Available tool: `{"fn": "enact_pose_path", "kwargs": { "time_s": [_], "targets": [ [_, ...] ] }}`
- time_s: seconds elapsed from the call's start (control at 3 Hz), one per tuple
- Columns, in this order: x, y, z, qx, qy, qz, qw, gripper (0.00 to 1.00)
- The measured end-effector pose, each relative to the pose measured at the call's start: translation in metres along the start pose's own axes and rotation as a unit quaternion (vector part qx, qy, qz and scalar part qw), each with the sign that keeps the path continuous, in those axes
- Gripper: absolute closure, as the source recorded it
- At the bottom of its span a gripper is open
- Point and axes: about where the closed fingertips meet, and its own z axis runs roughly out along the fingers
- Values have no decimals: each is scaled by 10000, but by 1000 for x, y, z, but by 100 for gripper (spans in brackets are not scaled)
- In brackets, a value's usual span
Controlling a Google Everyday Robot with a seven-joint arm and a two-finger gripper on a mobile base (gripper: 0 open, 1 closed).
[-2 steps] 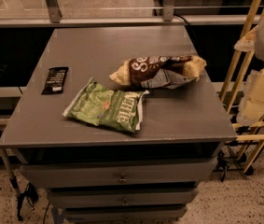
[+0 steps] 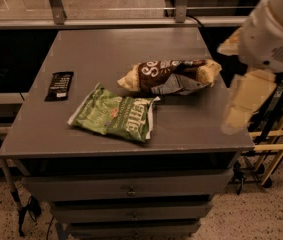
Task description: Pick green jalapeno chip bag
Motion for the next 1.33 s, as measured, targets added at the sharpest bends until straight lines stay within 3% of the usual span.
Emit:
{"fn": "enact_pose_path", "kwargs": {
  "time_s": [0.33,0.67,1.0,1.33],
  "targets": [
    [-81,14,28,-343,-808,-480,9950,0],
    [-97,18,28,-391,-994,-542,9928,0],
    [-98,19,29,-416,-970,-555,9929,0],
    [-134,28,58,-699,-974,-987,9879,0]
  ]
}}
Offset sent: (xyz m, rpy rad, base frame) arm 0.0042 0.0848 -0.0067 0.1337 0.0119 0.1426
